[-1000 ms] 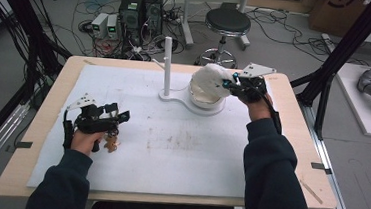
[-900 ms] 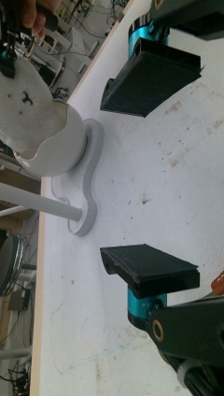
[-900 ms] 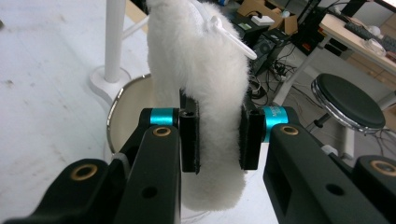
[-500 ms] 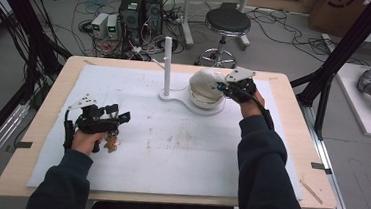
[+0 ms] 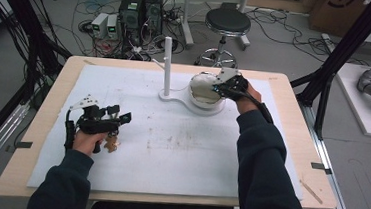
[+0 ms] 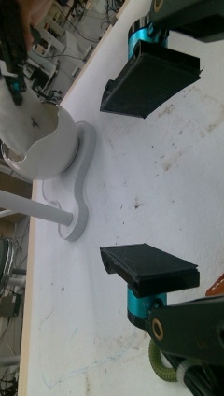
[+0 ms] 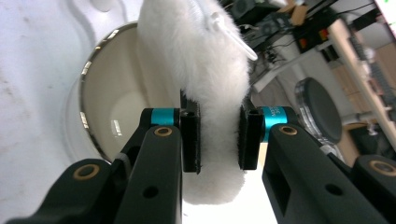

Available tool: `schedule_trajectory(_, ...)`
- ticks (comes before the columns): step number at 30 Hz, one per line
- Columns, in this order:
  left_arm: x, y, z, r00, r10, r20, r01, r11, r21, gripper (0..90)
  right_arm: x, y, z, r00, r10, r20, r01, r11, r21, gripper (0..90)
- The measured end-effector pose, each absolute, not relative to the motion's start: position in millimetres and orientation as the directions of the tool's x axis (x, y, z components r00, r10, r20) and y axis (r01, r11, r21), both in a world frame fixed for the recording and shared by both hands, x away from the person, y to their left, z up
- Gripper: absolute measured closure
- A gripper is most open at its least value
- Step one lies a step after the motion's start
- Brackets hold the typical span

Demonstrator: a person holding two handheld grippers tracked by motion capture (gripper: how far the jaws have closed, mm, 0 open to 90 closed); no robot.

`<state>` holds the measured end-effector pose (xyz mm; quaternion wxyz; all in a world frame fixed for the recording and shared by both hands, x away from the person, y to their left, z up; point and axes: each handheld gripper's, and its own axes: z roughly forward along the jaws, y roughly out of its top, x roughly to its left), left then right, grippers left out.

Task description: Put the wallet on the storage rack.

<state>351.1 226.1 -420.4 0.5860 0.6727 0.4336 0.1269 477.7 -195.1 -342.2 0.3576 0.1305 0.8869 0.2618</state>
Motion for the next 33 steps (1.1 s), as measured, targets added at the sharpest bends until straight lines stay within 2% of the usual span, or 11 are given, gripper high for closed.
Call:
schedule_trajectory(6, 351, 227, -421, 0.589, 0.734, -0.337, 0.435, 0.064, 0.898, 26.0, 481, -195, -346, -0.734, 0.518, -0.439, 0.125, 0.739, 0.662, 57.2)
schedule_trajectory(7, 350, 228, -421, 0.589, 0.733, -0.341, 0.435, 0.068, 0.898, 26.0, 482, -201, -345, -0.737, 0.586, -0.338, 0.193, 0.661, 0.725, 51.9)
schedule_trajectory(9, 350, 229, -421, 0.586, 0.736, -0.339, 0.434, 0.069, 0.898, 26.0, 482, -206, -344, -0.743, 0.609, -0.278, 0.218, 0.613, 0.76, 52.4)
schedule_trajectory(10, 350, 229, -422, 0.585, 0.736, -0.342, 0.435, 0.072, 0.898, 26.0, 481, -216, -343, -0.747, 0.635, -0.197, 0.235, 0.529, 0.816, 56.6)
schedule_trajectory(11, 350, 230, -422, 0.584, 0.735, -0.344, 0.436, 0.073, 0.897, 26.0, 481, -216, -343, -0.747, 0.635, -0.197, 0.235, 0.529, 0.816, 56.6)
schedule_trajectory(12, 350, 230, -422, 0.584, 0.735, -0.346, 0.437, 0.076, 0.896, 26.0, 477, -226, -343, -0.735, 0.663, -0.142, 0.232, 0.442, 0.867, 71.5)
schedule_trajectory(15, 350, 229, -422, 0.584, 0.735, -0.344, 0.437, 0.073, 0.896, 26.0, 479, -232, -345, -0.741, 0.663, -0.107, 0.263, 0.433, 0.862, 75.3)
schedule_trajectory(19, 350, 229, -422, 0.584, 0.734, -0.346, 0.439, 0.072, 0.896, 26.1, 477, -230, -344, -0.738, 0.659, -0.144, 0.268, 0.483, 0.833, 75.1)
schedule_trajectory(22, 350, 229, -422, 0.584, 0.735, -0.343, 0.439, 0.069, 0.896, 26.1, 474, -229, -343, -0.72, 0.676, -0.156, 0.273, 0.483, 0.832, 57.4)
schedule_trajectory(25, 349, 229, -421, 0.579, 0.745, -0.332, 0.429, 0.067, 0.901, 26.1, 464, -243, -337, -0.695, 0.718, -0.038, 0.33, 0.365, 0.87, 43.7)
schedule_trajectory(33, 348, 229, -418, 0.543, 0.792, -0.28, 0.397, 0.052, 0.916, 18.3, 423, -269, -337, -0.66, 0.745, -0.097, 0.298, 0.379, 0.876, 34.4)
